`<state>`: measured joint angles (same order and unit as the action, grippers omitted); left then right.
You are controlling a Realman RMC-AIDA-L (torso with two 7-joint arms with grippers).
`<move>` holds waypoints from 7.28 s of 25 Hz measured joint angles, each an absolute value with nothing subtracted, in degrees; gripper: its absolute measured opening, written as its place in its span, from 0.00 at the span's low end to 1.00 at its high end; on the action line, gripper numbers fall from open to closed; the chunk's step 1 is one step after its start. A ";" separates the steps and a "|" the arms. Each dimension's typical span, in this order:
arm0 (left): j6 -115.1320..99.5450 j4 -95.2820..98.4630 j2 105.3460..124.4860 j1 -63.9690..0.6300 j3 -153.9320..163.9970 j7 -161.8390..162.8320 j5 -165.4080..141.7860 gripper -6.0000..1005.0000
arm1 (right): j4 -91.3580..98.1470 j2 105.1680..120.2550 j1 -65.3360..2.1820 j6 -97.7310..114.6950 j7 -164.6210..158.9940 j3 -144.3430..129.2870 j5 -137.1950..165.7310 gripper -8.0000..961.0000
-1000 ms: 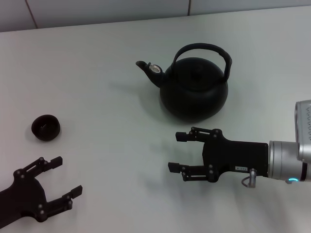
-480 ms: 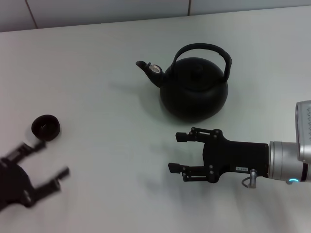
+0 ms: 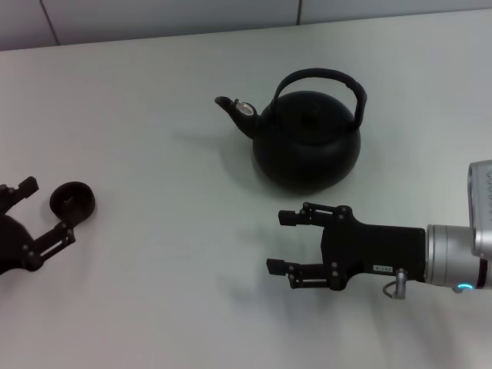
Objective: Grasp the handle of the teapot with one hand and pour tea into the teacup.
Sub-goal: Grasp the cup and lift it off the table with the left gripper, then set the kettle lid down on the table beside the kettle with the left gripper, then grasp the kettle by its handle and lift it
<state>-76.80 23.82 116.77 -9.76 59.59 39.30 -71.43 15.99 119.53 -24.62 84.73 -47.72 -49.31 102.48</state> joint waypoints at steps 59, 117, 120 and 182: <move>-61.30 24.27 117.86 -16.17 61.74 42.11 -78.70 0.81 | 16.08 119.53 -24.91 85.39 -47.72 -49.30 102.31 0.82; -54.57 21.86 119.00 -29.96 76.99 48.17 -78.57 0.69 | 18.99 119.62 -21.27 90.19 -47.19 -48.60 101.85 0.82; -54.56 21.86 119.00 -29.97 76.99 48.17 -78.58 0.69 | 18.98 119.61 -21.27 90.08 -47.19 -48.60 101.85 0.82; -62.05 32.81 117.28 -17.45 76.03 51.24 -78.66 0.82 | 4.95 119.83 -19.04 83.42 -28.59 -41.63 65.11 0.82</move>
